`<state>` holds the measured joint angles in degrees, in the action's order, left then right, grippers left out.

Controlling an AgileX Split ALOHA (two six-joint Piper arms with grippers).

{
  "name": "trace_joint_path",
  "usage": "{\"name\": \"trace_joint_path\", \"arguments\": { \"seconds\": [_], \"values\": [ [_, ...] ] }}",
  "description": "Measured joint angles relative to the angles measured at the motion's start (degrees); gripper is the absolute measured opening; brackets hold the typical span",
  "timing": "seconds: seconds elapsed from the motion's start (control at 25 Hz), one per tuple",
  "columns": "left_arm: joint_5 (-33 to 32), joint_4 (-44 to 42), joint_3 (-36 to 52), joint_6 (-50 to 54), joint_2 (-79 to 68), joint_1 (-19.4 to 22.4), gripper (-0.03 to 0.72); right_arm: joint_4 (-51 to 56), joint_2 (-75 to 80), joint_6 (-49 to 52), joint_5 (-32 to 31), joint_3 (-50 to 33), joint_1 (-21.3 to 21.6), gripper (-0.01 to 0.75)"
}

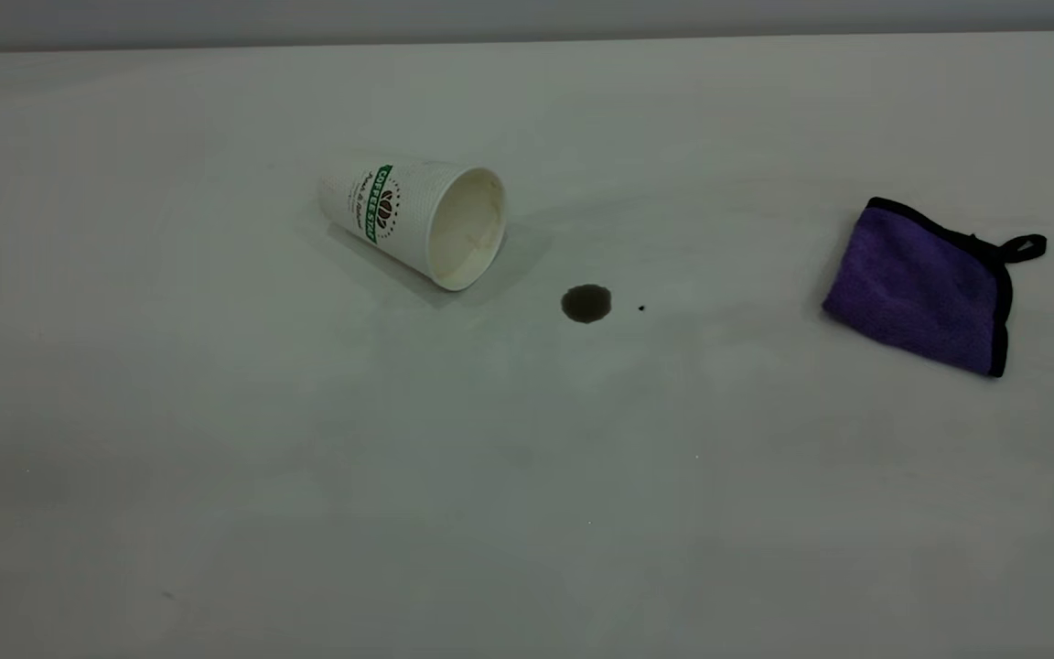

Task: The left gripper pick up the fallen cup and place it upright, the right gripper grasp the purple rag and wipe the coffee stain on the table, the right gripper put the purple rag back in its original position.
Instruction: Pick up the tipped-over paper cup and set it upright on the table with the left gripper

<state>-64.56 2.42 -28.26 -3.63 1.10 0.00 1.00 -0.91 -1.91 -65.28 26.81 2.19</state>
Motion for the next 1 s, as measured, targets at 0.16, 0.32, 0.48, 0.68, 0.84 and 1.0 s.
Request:
{"name": "trace_joint_path", "arguments": {
  "seconds": [0.16, 0.32, 0.48, 0.68, 0.84, 1.0],
  "values": [
    [0.0, 0.0, 0.0, 0.0, 0.0, 0.0, 0.306, 0.0, 0.0, 0.0, 0.0, 0.0, 0.0, 0.545],
    [0.0, 0.0, 0.0, 0.0, 0.0, 0.0, 0.306, 0.0, 0.0, 0.0, 0.0, 0.0, 0.0, 0.545],
    [0.0, 0.0, 0.0, 0.0, 0.0, 0.0, 0.306, 0.0, 0.0, 0.0, 0.0, 0.0, 0.0, 0.545],
    [0.0, 0.0, 0.0, 0.0, 0.0, 0.0, 0.306, 0.0, 0.0, 0.0, 0.0, 0.0, 0.0, 0.545],
    [0.0, 0.2, 0.0, 0.0, 0.0, 0.0, 0.306, 0.0, 0.0, 0.0, 0.0, 0.0, 0.0, 0.545],
    [0.0, 0.8, 0.0, 1.4, 0.0, 0.0, 0.306, 0.0, 0.0, 0.0, 0.0, 0.0, 0.0, 0.545]
  ]
}}
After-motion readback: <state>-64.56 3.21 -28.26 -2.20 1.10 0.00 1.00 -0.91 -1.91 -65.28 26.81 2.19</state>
